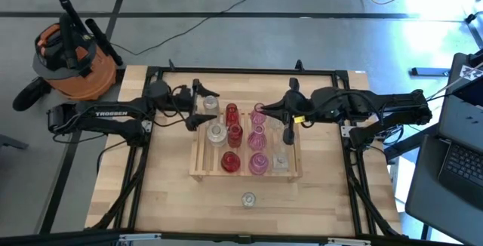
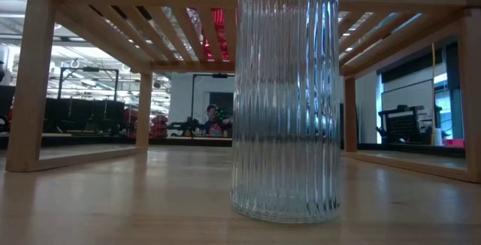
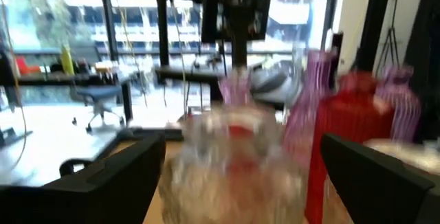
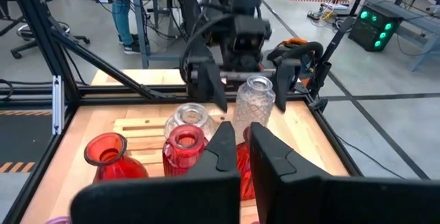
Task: Sort vases onto shelf
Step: Put the transparent vase on the shelf aligned with the other transparent vase
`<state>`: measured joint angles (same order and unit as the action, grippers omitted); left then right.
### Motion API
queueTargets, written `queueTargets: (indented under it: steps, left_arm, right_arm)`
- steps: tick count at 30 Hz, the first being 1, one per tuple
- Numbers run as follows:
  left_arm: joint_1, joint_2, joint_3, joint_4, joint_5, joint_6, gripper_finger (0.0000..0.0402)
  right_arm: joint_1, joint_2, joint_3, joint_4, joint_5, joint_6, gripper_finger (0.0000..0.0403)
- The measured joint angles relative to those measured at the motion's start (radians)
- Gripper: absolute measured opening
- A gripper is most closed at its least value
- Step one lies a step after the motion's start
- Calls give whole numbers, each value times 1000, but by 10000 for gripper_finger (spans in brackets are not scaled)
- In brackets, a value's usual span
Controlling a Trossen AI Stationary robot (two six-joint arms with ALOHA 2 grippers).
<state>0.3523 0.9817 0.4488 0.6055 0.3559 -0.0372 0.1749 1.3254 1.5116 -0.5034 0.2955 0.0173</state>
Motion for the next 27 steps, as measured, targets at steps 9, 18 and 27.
queueTargets:
  steps: [9,18,27]
  left_arm:
    - [0,-28,47,107,-7,-147,379]
    - [-14,-177,212,34,-10,-349,379]
    - [-354,-175,425,-188,61,-756,356]
  right_arm:
    - [0,0,0,-21,0,0,1]
    - [2,-26,0,-22,-159,-84,1]
    - [137,-182,1,-78,-87,-232,1]
